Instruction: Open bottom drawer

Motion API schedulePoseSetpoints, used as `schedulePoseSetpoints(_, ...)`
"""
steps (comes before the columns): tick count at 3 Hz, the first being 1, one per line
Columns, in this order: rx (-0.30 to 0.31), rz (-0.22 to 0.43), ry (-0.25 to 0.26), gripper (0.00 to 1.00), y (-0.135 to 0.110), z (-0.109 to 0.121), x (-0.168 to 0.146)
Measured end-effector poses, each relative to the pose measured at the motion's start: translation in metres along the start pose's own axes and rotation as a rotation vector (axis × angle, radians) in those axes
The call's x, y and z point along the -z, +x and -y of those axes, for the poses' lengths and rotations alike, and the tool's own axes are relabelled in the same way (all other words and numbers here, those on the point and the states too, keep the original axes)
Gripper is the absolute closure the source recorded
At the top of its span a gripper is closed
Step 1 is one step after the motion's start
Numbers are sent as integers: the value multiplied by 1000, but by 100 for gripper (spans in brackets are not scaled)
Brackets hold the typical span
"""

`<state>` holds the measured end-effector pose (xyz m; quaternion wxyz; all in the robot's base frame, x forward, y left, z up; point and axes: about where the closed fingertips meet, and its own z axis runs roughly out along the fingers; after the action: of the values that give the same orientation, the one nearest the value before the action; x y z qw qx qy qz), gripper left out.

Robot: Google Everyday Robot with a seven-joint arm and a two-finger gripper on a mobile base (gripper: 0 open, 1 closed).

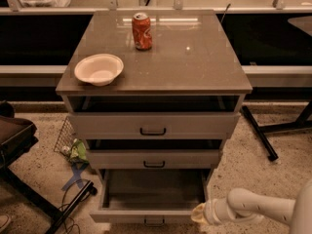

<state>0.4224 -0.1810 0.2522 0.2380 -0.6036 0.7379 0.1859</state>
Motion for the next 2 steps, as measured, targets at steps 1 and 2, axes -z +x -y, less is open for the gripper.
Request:
schedulePoseSetpoints(1,32,-5,28,100,-5,51,-9)
schedulePoseSetpoints(2,60,17,26,100,-13,93,-29)
